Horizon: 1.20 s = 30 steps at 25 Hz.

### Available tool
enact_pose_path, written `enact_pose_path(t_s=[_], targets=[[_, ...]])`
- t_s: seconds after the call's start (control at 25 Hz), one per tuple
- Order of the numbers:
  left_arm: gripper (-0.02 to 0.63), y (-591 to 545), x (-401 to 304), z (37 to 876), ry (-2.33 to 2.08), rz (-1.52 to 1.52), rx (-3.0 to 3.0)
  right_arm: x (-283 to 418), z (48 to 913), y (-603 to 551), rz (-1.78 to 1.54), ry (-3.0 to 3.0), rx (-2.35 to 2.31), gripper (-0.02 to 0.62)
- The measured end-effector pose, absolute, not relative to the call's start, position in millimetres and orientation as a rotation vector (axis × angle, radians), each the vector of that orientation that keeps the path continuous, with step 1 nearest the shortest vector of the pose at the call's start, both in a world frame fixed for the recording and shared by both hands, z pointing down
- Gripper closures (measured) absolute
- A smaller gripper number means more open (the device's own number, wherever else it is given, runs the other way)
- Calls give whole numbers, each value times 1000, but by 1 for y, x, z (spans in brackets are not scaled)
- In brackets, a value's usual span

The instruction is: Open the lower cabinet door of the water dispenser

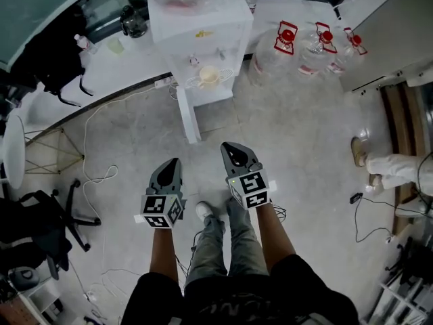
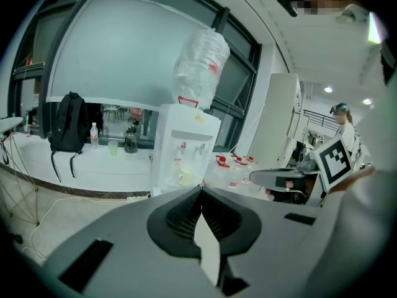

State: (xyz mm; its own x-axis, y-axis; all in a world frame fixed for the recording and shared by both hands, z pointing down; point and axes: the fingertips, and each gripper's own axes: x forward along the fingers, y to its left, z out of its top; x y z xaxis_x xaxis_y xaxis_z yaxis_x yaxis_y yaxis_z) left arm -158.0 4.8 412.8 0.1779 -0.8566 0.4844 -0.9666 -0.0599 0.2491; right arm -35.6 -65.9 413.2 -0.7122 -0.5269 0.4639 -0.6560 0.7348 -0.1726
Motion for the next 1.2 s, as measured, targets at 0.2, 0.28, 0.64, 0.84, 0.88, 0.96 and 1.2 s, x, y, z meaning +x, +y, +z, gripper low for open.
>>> enact_pose_path(t_s=[0.2,0.28,0.64,0.84,0.88,0.96,1.2], targets=[[594,5,-154,348,-1752,247,1983,-13,343,-66,424,-2555,991,581],[594,8,-152,327,-1765,244,2003,-5,316,-64,401,-2557,1017,581],[594,20,-152,230,-1837,208,2101,23,223,-40,276,-2564,1105,583],[594,23,-152,185,-1870,267,2204,35,184,-26,199,-2562,1170,583],[594,24,-152,177,-1873,260,2219,37,177,-23,185,-2563,1182,583],[594,25,-154,161,-1883,235,2242,39,163,-19,164,-2571,1208,583],[594,33,-154,123,-1908,205,2310,46,122,-12,66,-2588,1272,583]])
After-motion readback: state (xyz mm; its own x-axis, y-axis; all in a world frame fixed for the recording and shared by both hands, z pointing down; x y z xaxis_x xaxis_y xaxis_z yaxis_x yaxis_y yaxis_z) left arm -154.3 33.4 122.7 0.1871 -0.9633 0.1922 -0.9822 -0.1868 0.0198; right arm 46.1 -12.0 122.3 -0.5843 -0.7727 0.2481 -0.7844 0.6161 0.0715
